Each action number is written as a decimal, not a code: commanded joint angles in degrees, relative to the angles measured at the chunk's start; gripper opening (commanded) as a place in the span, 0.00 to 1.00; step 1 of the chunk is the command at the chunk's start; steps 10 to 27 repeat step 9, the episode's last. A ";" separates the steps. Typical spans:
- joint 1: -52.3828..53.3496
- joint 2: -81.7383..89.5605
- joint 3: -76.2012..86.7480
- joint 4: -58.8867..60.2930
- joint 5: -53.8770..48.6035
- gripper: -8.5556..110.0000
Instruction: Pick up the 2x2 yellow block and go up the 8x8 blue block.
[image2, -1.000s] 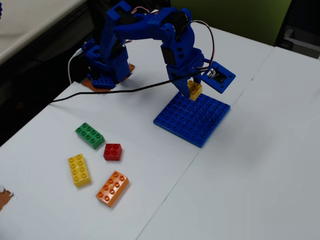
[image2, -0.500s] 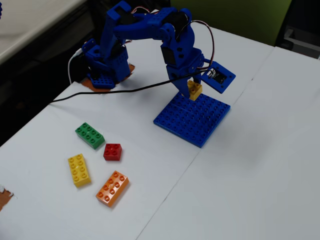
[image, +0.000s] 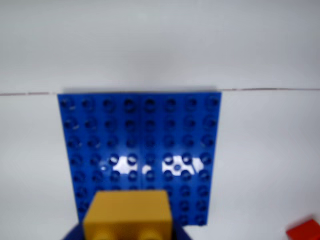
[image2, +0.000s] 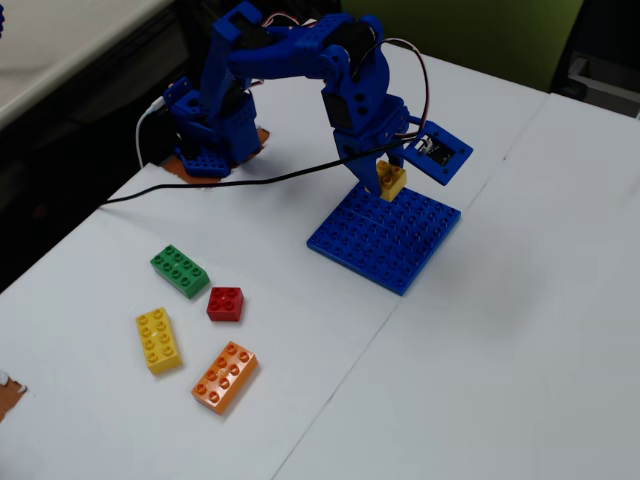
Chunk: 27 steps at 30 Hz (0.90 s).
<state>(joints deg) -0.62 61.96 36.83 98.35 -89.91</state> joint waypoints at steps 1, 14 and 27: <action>-0.70 0.18 -2.81 -1.05 -0.88 0.07; -1.05 -0.26 -2.81 -1.58 -0.97 0.07; -1.05 -0.26 -2.81 -1.58 -0.97 0.07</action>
